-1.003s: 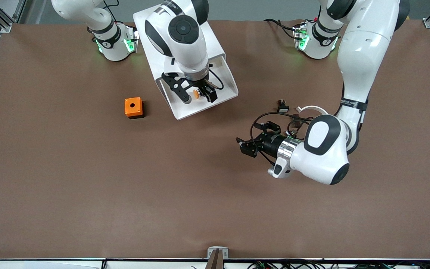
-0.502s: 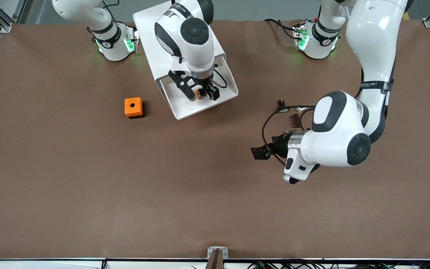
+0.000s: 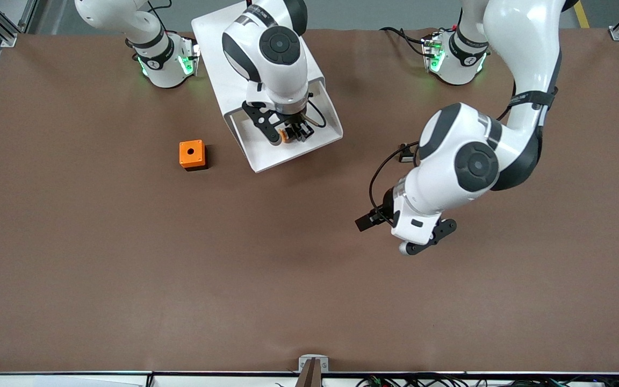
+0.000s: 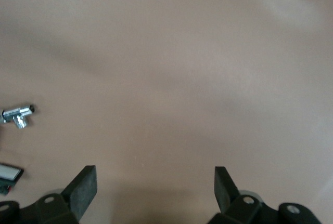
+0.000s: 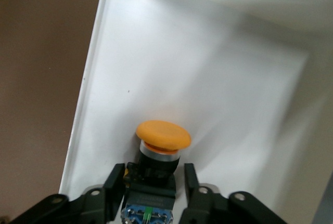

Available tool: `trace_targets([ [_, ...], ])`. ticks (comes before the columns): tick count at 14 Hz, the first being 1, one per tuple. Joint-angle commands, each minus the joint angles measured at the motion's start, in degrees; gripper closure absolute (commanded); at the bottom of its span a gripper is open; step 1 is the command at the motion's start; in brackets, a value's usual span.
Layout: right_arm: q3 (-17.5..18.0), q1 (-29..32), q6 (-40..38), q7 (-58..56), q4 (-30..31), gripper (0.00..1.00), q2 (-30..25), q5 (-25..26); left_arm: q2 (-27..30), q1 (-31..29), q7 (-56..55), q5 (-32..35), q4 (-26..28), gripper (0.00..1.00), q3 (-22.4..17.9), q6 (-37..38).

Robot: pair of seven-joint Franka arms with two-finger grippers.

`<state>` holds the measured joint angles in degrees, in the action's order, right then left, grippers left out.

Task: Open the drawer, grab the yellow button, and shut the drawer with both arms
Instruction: 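Lift the button out with the right gripper while the left gripper repositions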

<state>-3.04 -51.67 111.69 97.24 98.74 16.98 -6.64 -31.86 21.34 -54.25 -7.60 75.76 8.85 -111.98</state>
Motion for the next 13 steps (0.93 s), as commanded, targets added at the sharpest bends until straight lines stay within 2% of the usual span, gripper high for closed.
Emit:
trace_targets([
  [1,-0.48,-0.54,-0.07,0.76,0.22,0.98,-0.80,0.58,4.61,1.86,-5.84,6.61,8.51,0.01,0.02,-8.05],
  [5,-0.83,0.95,-0.94,-0.20,-2.40,1.00,-1.07,0.31,5.57,1.95,-7.88,7.16,8.70,0.01,2.57,-8.96],
  [7,-0.74,3.49,-4.88,-3.78,-6.53,1.00,-1.07,-0.12,5.49,1.95,-7.89,7.25,8.53,0.01,2.57,-8.52],
  [9,-0.83,7.96,-10.24,-11.06,-10.13,1.00,-1.07,-1.44,5.49,1.95,-7.97,7.25,8.44,0.01,2.31,-8.43],
  [13,-0.92,17.80,-14.12,-31.26,-10.50,1.00,-1.59,-1.44,5.31,2.57,-8.15,8.13,8.53,0.01,2.31,-7.20],
])
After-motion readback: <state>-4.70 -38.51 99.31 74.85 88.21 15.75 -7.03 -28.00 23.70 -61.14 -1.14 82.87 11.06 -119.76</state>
